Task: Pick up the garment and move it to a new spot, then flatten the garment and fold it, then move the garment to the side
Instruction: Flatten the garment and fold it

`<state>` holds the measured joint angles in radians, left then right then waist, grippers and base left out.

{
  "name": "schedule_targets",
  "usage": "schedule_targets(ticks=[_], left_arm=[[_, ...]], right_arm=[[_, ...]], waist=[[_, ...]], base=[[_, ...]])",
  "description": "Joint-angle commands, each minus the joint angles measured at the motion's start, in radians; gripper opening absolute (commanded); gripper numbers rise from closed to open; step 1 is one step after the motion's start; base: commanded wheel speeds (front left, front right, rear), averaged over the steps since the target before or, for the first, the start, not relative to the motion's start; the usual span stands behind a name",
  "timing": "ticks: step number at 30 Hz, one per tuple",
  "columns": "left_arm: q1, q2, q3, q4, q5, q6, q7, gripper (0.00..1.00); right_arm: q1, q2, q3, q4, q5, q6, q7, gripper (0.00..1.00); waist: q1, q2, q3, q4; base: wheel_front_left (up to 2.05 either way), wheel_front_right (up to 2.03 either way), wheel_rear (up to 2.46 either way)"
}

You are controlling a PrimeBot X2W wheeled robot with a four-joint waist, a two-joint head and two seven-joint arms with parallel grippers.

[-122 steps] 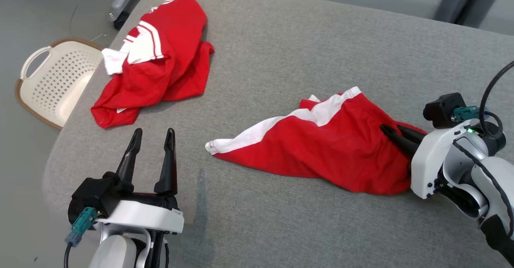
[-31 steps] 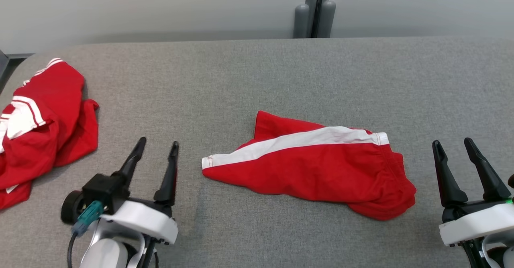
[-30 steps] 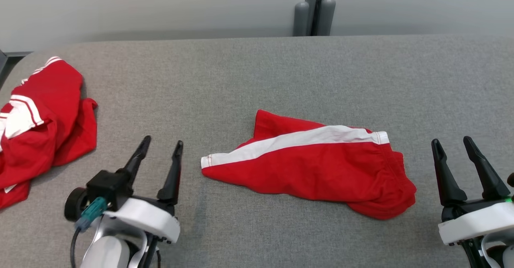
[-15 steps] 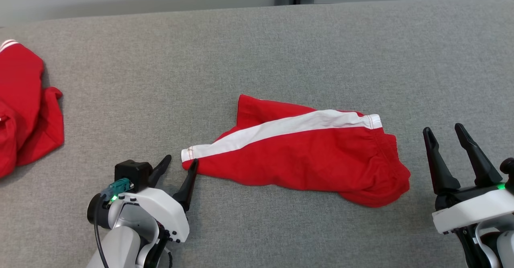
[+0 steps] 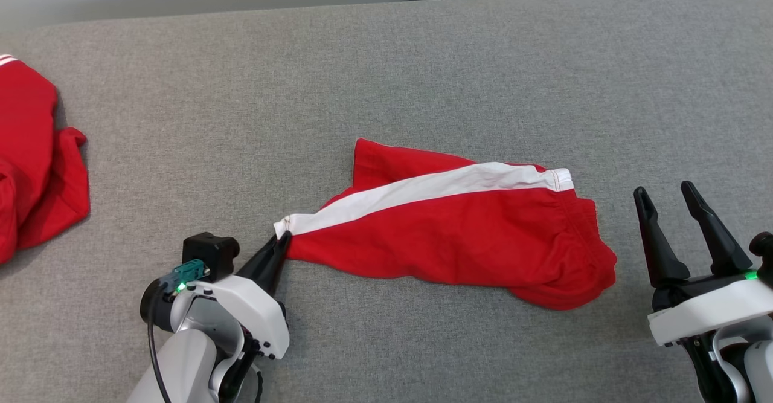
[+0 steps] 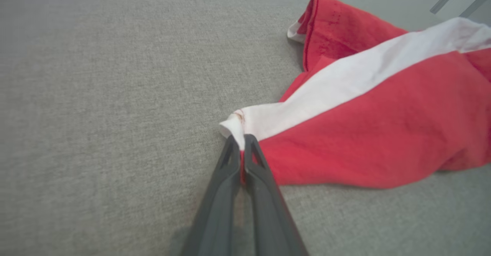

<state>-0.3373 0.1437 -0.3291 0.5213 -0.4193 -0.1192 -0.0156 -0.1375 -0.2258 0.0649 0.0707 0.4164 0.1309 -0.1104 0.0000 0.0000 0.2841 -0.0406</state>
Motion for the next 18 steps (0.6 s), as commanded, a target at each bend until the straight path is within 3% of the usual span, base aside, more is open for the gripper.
schedule_targets(ticks=[1,9,18], left_arm=[[-0.025,0.008,0.0,0.002,0.007,-0.002,-0.01,0.0],[-0.029,0.005,-0.01,-0.041,0.019,0.013,-0.049,0.0],[-0.046,-0.009,-0.028,-0.071,0.022,0.024,-0.067,0.0]], right_arm=[[-0.014,-0.008,-0.004,0.0,0.005,0.0,-0.005,1.0],[-0.062,-0.051,0.041,0.022,0.016,0.0,0.031,1.0],[-0.146,-0.102,0.182,0.113,0.074,0.0,0.102,1.0]], waist=[[0.0,0.0,-0.001,0.001],[0.0,0.0,0.003,0.03],[0.0,0.0,0.035,0.085]], base=[[0.0,0.0,0.0],[0.0,0.0,0.0],[0.0,0.0,0.0]])
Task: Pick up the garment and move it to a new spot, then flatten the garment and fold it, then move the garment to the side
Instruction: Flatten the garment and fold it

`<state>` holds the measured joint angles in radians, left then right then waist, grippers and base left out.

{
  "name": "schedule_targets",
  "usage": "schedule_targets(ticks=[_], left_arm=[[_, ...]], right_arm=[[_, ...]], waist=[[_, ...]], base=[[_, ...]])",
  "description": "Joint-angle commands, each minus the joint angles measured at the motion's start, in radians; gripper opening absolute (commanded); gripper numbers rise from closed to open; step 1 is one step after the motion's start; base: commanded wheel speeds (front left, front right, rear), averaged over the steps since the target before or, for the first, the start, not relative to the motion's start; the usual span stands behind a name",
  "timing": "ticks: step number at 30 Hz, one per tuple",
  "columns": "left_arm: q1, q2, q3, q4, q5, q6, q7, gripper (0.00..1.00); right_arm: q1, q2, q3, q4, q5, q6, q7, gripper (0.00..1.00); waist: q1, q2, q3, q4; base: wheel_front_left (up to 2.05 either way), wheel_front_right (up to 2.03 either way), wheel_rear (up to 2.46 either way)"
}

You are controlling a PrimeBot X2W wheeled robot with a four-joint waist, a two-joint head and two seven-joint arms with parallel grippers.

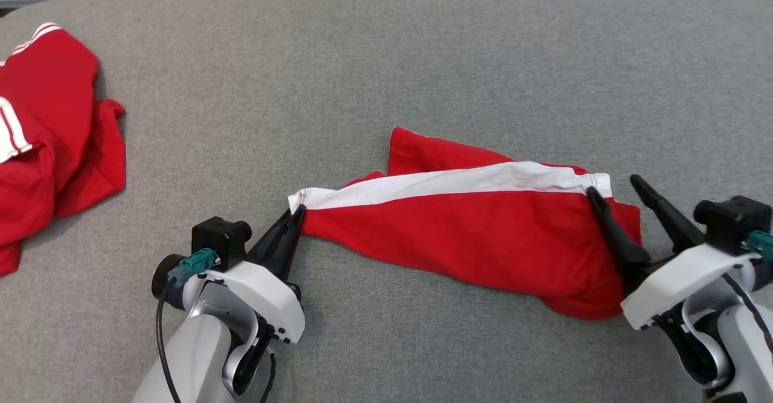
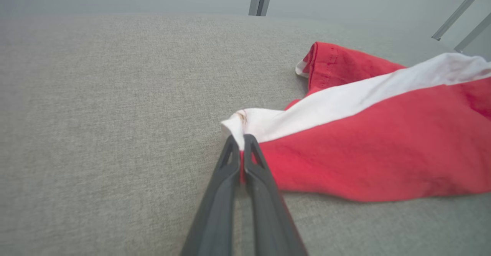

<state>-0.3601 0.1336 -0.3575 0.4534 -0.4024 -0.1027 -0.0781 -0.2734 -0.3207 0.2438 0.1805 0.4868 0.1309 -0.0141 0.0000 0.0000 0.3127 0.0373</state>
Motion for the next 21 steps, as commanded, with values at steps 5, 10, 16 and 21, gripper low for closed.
schedule_targets(ticks=[5,10,16,21], left_arm=[[-0.025,-0.002,-0.005,-0.009,0.004,0.009,-0.02,0.0],[-0.023,-0.001,-0.011,-0.022,0.011,0.013,-0.045,0.0],[-0.035,0.011,-0.008,-0.089,0.028,0.027,-0.1,0.0],[-0.057,0.039,-0.001,-0.199,0.051,0.034,-0.125,0.0]], right_arm=[[-0.054,-0.029,0.072,0.052,0.045,0.0,0.025,0.56],[-0.079,-0.048,0.104,0.064,0.068,0.0,0.012,0.0],[-0.093,-0.06,0.088,0.035,0.058,0.0,-0.044,0.0],[-0.117,-0.075,0.053,-0.026,0.034,0.0,-0.069,0.0]], waist=[[0.0,0.0,0.017,0.022],[0.0,0.0,0.021,0.027],[0.0,0.0,0.005,0.02],[0.0,0.0,-0.034,0.009]], base=[[0.0,0.0,0.0],[0.0,0.0,0.0],[0.0,0.0,0.0],[0.0,0.0,0.0]])
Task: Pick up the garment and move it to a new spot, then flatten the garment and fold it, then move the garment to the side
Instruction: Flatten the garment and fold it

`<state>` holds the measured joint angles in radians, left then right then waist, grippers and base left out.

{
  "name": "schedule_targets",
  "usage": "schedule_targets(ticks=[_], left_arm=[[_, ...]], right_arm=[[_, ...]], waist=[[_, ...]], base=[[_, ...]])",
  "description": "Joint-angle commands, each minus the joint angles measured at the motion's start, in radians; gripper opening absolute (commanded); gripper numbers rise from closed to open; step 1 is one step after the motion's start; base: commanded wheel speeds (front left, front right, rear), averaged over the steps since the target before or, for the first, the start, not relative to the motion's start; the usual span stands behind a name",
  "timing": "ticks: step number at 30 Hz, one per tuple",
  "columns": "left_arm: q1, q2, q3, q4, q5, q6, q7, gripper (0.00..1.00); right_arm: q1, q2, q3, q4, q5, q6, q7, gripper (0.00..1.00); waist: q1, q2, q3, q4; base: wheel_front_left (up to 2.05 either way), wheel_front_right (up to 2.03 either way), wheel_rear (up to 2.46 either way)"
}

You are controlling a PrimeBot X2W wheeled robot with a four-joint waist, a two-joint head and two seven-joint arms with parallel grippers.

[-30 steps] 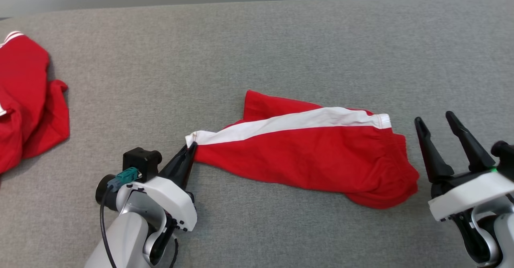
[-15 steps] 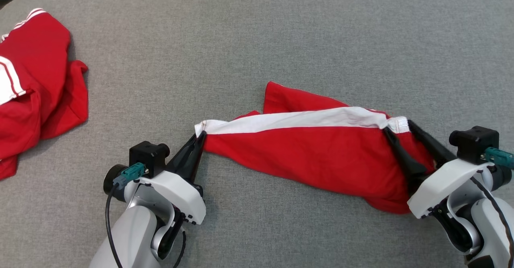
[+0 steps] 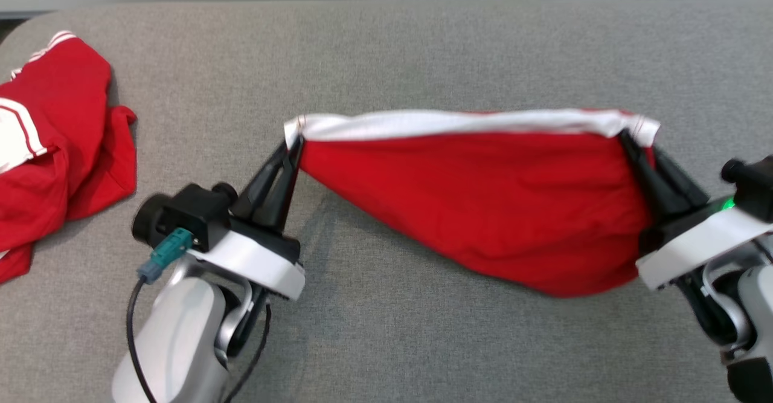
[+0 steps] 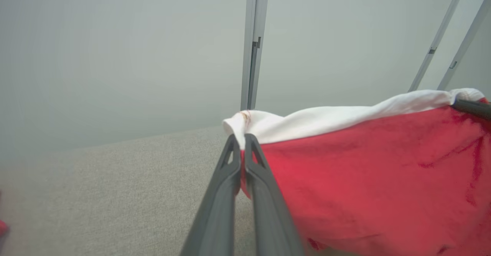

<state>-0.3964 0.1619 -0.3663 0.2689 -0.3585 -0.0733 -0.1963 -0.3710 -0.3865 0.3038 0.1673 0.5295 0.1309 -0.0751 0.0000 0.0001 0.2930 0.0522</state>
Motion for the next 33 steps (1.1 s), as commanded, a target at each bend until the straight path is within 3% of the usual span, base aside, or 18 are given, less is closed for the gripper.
schedule_targets(ticks=[1,18,25,33], left_arm=[[-0.027,0.015,0.008,-0.039,0.014,0.008,-0.008,0.0],[-0.186,0.102,0.068,-0.376,0.056,0.063,0.097,0.0],[-0.193,0.103,0.061,-0.404,0.042,0.067,0.132,0.0],[-0.254,0.091,0.069,-0.372,0.015,0.052,0.121,0.0]], right_arm=[[-0.022,-0.011,-0.015,-0.027,-0.014,0.0,-0.008,0.0],[-0.138,-0.025,-0.124,-0.247,-0.057,0.0,0.092,0.0],[-0.118,0.001,-0.145,-0.255,-0.042,0.0,0.102,0.0],[-0.196,0.025,-0.161,-0.225,-0.012,0.0,0.093,0.0]], waist=[[0.0,-0.0001,-0.025,-0.008],[0.0,-0.0001,-0.179,-0.05],[0.0,-0.0001,-0.176,-0.059],[0.0,-0.0001,-0.089,-0.066]], base=[[0.0,0.0,0.0],[0.0,0.0,0.0],[0.0,0.0,0.0],[0.0,0.0,0.0]])
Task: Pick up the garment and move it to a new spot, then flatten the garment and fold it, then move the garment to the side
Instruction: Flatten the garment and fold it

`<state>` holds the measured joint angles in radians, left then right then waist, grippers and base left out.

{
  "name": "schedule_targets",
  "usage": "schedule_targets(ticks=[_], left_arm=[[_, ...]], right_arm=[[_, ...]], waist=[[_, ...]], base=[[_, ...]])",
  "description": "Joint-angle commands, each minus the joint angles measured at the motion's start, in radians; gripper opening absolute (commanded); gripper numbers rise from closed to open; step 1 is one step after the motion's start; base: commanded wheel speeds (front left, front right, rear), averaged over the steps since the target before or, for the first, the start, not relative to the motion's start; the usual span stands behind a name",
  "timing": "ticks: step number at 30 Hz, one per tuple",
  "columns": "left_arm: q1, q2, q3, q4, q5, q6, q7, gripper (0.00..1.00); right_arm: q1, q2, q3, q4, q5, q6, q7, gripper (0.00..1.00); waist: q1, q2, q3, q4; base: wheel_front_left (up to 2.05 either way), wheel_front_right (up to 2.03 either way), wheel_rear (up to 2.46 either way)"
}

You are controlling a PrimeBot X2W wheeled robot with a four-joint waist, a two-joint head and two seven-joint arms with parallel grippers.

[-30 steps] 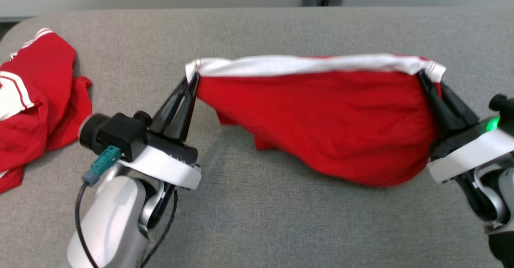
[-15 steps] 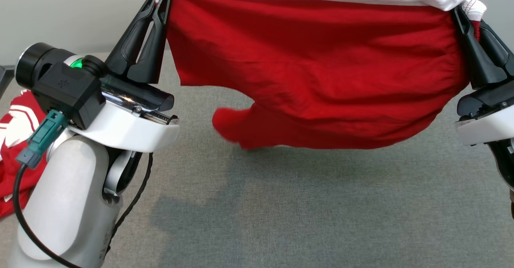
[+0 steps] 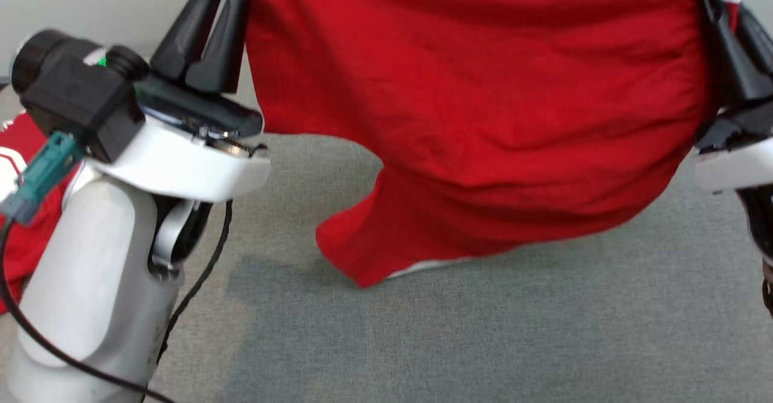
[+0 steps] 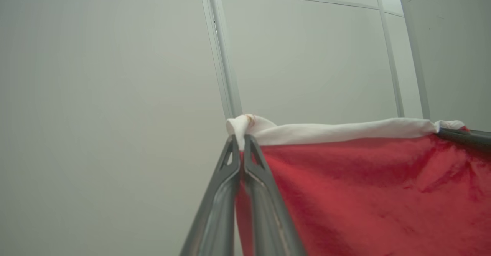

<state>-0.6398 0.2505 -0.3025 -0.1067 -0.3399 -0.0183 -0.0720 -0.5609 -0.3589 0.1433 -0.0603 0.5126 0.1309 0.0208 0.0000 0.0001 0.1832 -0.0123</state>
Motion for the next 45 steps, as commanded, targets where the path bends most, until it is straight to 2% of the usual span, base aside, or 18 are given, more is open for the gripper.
schedule_targets(ticks=[1,7,14,17,18,26,33,37,40,45], left_arm=[[-0.028,0.001,0.004,0.015,-0.008,-0.009,-0.006,0.0],[-0.221,-0.02,-0.002,0.125,-0.002,-0.044,-0.029,0.0],[-0.501,-0.058,-0.019,0.347,0.019,-0.079,-0.119,0.0],[-0.608,-0.076,-0.021,0.469,0.009,-0.087,-0.153,0.0],[-0.608,-0.076,-0.021,0.469,0.009,-0.087,-0.153,0.0],[-0.783,-0.123,-0.026,0.792,-0.026,-0.105,-0.188,0.0],[-0.77,-0.154,-0.048,0.962,-0.087,-0.112,-0.193,0.0],[-0.682,-0.156,-0.065,0.955,-0.123,-0.113,-0.193,0.0],[-0.566,-0.154,-0.053,0.902,-0.135,-0.113,-0.193,0.0],[-0.32,-0.145,0.0,0.739,-0.117,-0.113,-0.193,0.0]], right_arm=[[-0.025,-0.002,0.0,0.009,0.008,0.0,-0.004,0.0],[-0.216,0.003,0.021,0.083,0.037,0.0,-0.017,0.0],[-0.512,0.014,0.067,0.257,0.059,0.0,-0.107,0.0],[-0.623,0.028,0.088,0.365,0.072,0.0,-0.161,0.0],[-0.623,0.028,0.088,0.365,0.072,0.0,-0.161,0.0],[-0.835,0.076,0.178,0.667,0.12,0.0,-0.245,0.0],[-0.846,0.105,0.296,0.816,0.176,0.0,-0.274,0.0],[-0.771,0.103,0.359,0.837,0.223,0.0,-0.284,0.0],[-0.681,0.098,0.389,0.797,0.25,0.0,-0.287,0.0],[-0.445,0.099,0.33,0.642,0.243,0.0,-0.286,0.0]], waist=[[0.0,-0.0001,0.037,-0.002],[0.0,-0.0001,0.164,-0.003],[0.0,-0.0001,0.282,0.003],[0.0,-0.0001,0.308,0.003],[0.0,-0.0001,0.308,0.003],[0.0,-0.0001,0.307,0.009],[0.0,-0.0001,0.32,0.015],[0.0,-0.0001,0.326,0.015],[0.0,-0.0001,0.317,0.012],[0.0,-0.0001,0.281,-0.002]], base=[[0.0,0.0,0.0],[0.0,0.0,0.0],[0.0,0.0,0.0],[0.0,0.0,0.0],[0.0,0.0,0.0],[0.0,0.0,0.0],[0.0,0.0,0.0],[0.0,0.0,0.0],[0.0,0.0,0.0],[0.0,0.0,0.0]])
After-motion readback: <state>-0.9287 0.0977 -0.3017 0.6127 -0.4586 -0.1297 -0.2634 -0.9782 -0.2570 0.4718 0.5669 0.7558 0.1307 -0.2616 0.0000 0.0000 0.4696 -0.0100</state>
